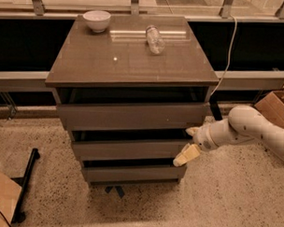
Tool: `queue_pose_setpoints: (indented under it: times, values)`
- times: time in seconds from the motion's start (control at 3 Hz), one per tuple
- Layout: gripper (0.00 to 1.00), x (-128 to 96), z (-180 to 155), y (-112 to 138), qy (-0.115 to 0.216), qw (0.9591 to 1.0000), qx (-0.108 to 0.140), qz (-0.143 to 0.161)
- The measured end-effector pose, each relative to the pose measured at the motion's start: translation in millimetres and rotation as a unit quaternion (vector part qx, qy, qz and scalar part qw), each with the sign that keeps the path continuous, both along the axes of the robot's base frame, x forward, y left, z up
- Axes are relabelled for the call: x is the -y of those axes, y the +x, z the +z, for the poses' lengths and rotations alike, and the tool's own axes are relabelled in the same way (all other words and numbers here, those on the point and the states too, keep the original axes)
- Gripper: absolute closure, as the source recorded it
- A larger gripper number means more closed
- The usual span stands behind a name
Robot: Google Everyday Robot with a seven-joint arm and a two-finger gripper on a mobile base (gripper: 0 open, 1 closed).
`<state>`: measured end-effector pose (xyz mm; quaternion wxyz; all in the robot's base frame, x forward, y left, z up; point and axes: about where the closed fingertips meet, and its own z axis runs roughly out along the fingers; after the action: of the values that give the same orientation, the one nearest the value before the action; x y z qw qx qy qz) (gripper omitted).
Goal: Open middle drawer
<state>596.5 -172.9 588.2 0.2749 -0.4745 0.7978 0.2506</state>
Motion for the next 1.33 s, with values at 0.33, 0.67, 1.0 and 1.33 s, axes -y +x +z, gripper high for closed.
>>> queue_pose_setpoints:
  times: [0.33,0.67,1.0,1.33]
  values:
    - [0.0,0,0,0,0.0,1.0,0.0,0.0]
    - [0.0,3,-12,0,0.002,0.9995,-0.01,-0.031]
    - [0.0,5,-30,17,0.01,0.9985,-0.003,-0.054]
    - [0.0,8,-51,31,0.021,0.9975,-0.005,-0.068]
